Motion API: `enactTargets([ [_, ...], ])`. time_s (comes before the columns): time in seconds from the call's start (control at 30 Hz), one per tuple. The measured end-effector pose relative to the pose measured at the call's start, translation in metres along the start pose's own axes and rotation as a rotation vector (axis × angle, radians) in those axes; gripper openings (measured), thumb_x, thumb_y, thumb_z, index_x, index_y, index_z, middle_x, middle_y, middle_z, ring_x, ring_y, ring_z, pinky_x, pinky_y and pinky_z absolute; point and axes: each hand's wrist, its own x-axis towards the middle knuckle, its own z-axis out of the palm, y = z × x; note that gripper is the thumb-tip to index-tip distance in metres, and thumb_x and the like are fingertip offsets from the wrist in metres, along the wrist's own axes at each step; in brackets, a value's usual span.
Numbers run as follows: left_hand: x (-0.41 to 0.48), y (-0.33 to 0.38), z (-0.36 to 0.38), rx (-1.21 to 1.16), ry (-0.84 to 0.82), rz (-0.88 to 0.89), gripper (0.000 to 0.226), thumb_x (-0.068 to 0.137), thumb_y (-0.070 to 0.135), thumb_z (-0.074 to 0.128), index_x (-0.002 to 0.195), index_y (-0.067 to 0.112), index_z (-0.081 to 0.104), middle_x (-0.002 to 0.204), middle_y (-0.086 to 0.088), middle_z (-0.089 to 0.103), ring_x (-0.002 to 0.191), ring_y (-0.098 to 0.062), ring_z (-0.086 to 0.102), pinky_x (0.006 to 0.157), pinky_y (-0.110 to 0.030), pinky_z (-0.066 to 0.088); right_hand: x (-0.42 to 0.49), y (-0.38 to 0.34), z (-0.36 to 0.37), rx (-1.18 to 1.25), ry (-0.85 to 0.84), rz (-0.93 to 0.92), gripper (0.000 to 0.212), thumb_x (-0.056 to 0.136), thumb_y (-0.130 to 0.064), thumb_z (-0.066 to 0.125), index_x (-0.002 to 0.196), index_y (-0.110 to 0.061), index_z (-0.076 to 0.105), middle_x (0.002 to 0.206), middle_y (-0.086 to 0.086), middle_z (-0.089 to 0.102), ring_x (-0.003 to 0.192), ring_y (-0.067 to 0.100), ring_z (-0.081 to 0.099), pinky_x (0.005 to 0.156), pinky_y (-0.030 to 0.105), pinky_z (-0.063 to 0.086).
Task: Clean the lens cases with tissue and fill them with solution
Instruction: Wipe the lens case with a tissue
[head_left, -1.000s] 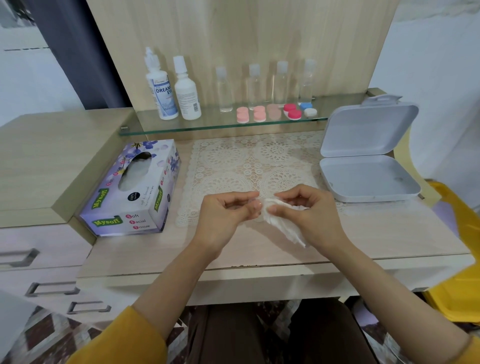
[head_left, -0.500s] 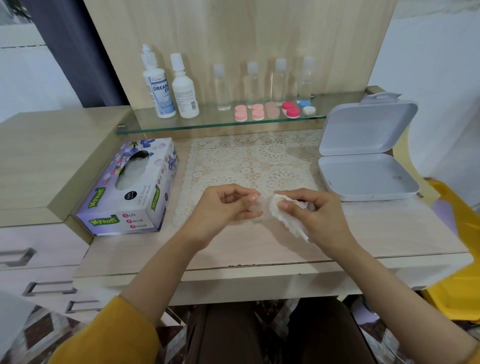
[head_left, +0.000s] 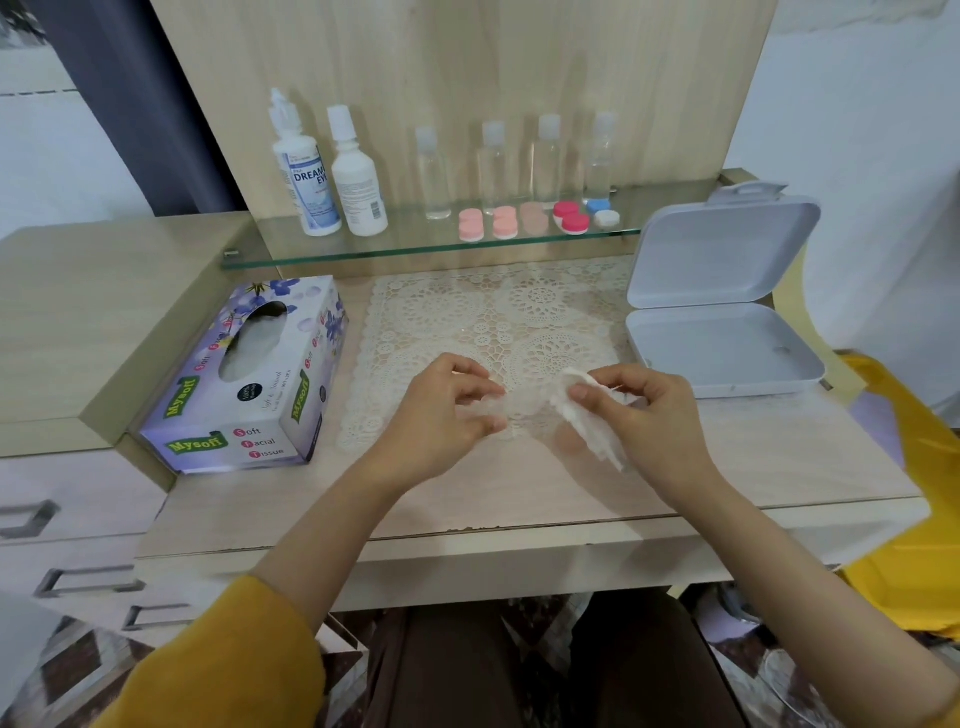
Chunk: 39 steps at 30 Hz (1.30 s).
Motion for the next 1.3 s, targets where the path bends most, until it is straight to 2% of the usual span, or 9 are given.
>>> enactTargets([
  [0.1, 0.001, -0.007, 0.005, 0.270, -0.018, 0.047, 0.029, 0.081, 0.026, 0.067, 0.110, 0.024, 0.065, 0.110, 0.010, 0.047, 0.105, -0.008, 0.040, 0.095, -0.023, 0.027, 0.001, 0.000, -0.003, -0.025, 0.011, -0.010, 0.014, 0.078, -0.018, 0.071, 0.068, -0.027, 0.070, 0.069, -0.022, 0.067, 0.073, -0.006, 0.058, 0.070, 0.010, 0.041],
  [0.2, 0.002, -0.013, 0.009, 0.464, -0.038, 0.070, 0.032, 0.086, 0.035, 0.059, 0.118, 0.030, 0.060, 0.117, 0.010, 0.050, 0.111, -0.010, 0.038, 0.091, -0.027, 0.020, 0.001, 0.002, -0.004, -0.040, 0.000, 0.014, 0.007, 0.079, -0.018, 0.070, 0.076, -0.023, 0.073, 0.074, -0.018, 0.067, 0.068, -0.010, 0.057, 0.065, 0.004, 0.040],
  [0.37, 0.000, -0.015, 0.008, 0.463, -0.046, 0.071, 0.039, 0.085, 0.041, 0.059, 0.123, 0.030, 0.056, 0.120, 0.009, 0.052, 0.114, -0.011, 0.037, 0.091, -0.029, 0.021, -0.004, 0.001, -0.002, -0.130, -0.044, -0.027, 0.013, 0.085, -0.011, 0.062, 0.082, -0.011, 0.074, 0.062, -0.023, 0.062, 0.061, -0.008, 0.056, 0.059, 0.006, 0.039],
  [0.6, -0.035, -0.022, -0.020, 0.297, 0.098, 0.091, 0.025, 0.088, 0.025, 0.059, 0.113, 0.023, 0.064, 0.113, 0.003, 0.058, 0.111, -0.016, 0.045, 0.099, -0.034, 0.033, -0.024, -0.024, 0.029, -0.224, -0.155, -0.224, 0.014, 0.084, -0.015, 0.064, 0.088, -0.027, 0.069, 0.065, -0.019, 0.056, 0.070, -0.011, 0.054, 0.064, 0.004, 0.038],
  [0.77, -0.113, -0.048, -0.065, 0.277, 0.265, 0.057, 0.026, 0.083, 0.027, 0.057, 0.098, 0.011, 0.070, 0.094, 0.001, 0.066, 0.087, -0.007, 0.054, 0.081, -0.014, 0.036, -0.052, -0.044, 0.092, -0.253, -0.355, -0.402, 0.014, 0.083, -0.012, 0.065, 0.093, -0.017, 0.074, 0.078, -0.022, 0.064, 0.076, -0.014, 0.057, 0.066, 0.006, 0.043],
  [0.9, -0.187, -0.080, -0.093, 0.248, 0.344, -0.192, 0.024, 0.083, 0.027, 0.059, 0.101, 0.016, 0.069, 0.089, 0.009, 0.063, 0.080, -0.005, 0.055, 0.074, -0.010, 0.036, -0.088, -0.055, 0.159, -0.243, -0.574, -0.461, 0.016, 0.083, -0.013, 0.064, 0.093, -0.018, 0.075, 0.090, -0.004, 0.073, 0.081, 0.009, 0.066, 0.075, 0.028, 0.052],
  [0.97, -0.224, -0.101, -0.101, 0.251, 0.368, -0.313, 0.026, 0.085, 0.031, 0.057, 0.104, 0.018, 0.068, 0.095, 0.007, 0.065, 0.083, -0.005, 0.057, 0.076, -0.014, 0.038, -0.109, -0.056, 0.193, -0.274, -0.691, -0.471, 0.019, 0.084, -0.017, 0.061, 0.097, -0.018, 0.074, 0.095, -0.001, 0.073, 0.086, 0.015, 0.067, 0.078, 0.028, 0.050],
  [1.1, -0.288, -0.142, -0.103, 0.261, 0.369, -0.534, 0.024, 0.088, 0.025, 0.059, 0.109, 0.015, 0.066, 0.102, 0.002, 0.066, 0.083, -0.003, 0.053, 0.070, -0.003, 0.035, -0.147, -0.042, 0.257, -0.394, -0.900, -0.508, 0.029, 0.086, -0.025, 0.055, 0.109, -0.013, 0.069, 0.101, 0.006, 0.071, 0.090, 0.019, 0.064, 0.075, 0.022, 0.042],
  [1.3, -0.352, -0.199, -0.090, 0.177, 0.336, -0.835, 0.026, 0.089, 0.025, 0.058, 0.110, 0.013, 0.066, 0.106, -0.003, 0.067, 0.095, -0.016, 0.060, 0.083, -0.024, 0.044, -0.182, 0.013, 0.342, -0.637, -1.100, -0.494, 0.029, 0.092, -0.023, 0.048, 0.110, -0.009, 0.065, 0.103, 0.012, 0.068, 0.097, 0.028, 0.061, 0.079, 0.037, 0.049],
])
